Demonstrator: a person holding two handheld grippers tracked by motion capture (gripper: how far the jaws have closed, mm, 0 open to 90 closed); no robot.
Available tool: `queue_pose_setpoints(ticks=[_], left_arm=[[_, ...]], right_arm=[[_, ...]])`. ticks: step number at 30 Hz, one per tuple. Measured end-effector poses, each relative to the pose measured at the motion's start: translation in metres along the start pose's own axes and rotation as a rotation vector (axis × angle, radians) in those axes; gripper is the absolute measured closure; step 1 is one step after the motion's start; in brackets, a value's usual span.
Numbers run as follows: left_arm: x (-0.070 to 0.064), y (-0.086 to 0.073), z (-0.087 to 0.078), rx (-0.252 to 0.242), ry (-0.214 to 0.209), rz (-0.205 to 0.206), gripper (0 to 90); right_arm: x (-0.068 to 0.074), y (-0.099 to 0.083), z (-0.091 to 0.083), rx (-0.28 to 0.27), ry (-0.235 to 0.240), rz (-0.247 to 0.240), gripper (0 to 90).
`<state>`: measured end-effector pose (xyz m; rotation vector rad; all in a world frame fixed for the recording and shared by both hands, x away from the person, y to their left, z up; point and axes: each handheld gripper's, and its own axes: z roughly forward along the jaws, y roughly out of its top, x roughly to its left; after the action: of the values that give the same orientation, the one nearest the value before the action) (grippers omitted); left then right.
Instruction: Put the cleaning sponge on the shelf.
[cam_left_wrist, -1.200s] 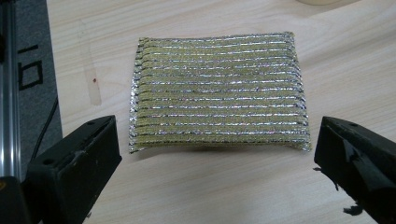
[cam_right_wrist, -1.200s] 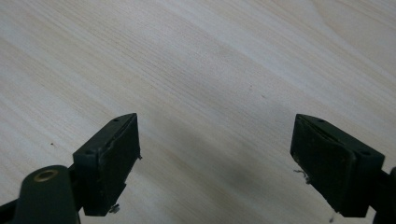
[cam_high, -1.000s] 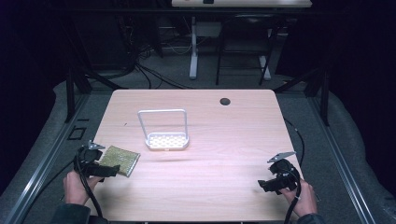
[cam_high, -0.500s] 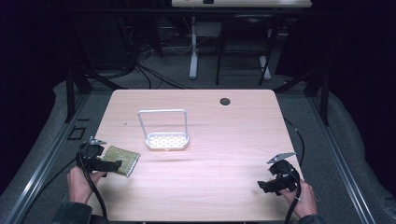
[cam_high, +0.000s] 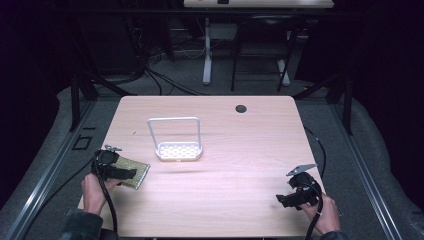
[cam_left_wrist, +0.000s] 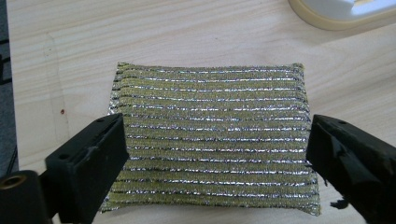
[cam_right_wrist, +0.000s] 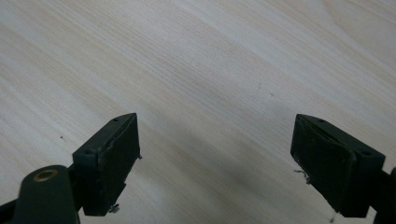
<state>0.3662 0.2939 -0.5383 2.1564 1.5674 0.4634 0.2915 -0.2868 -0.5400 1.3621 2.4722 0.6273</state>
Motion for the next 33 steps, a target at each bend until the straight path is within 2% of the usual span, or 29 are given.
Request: queue_pose_setpoints(ticks=[6, 11, 12, 20, 22, 23, 28, 33], left_arm=[[0.0, 0.002, 0.004, 0.008, -0.005, 0.009, 14.4], [0.002, 0.003, 0.009, 0.047, 0.0, 0.013, 19.2], [0.002, 0.003, 0.011, 0.062, 0.013, 0.009, 24.4], [0.002, 0.001, 0.013, 0.065, -0.009, 0.001, 35.6], [0.0, 0.001, 0.013, 0.066, 0.0, -0.004, 39.4], [0.0, 0.001, 0.013, 0.063, -0.01, -0.015, 43.1], [-0.002, 0.001, 0.014, 0.068, -0.009, -0.025, 52.3], [0.0, 0.001, 0.014, 0.067, -0.019, -0.041, 57.0]], right_arm=[[0.001, -0.001, 0.0, -0.005, 0.0, 0.007, 15.3], [0.0, -0.002, 0.0, 0.005, -0.003, 0.005, 15.2], [0.001, -0.002, -0.001, 0.001, 0.001, 0.007, 15.2], [0.001, -0.002, -0.001, -0.006, 0.003, 0.006, 15.1], [0.0, -0.002, -0.002, -0.002, 0.0, 0.002, 15.0], [0.002, -0.001, -0.003, -0.009, -0.001, 0.003, 15.0], [0.004, 0.0, -0.007, -0.039, -0.014, -0.01, 15.1], [0.005, 0.0, -0.006, -0.033, -0.014, -0.008, 15.0]])
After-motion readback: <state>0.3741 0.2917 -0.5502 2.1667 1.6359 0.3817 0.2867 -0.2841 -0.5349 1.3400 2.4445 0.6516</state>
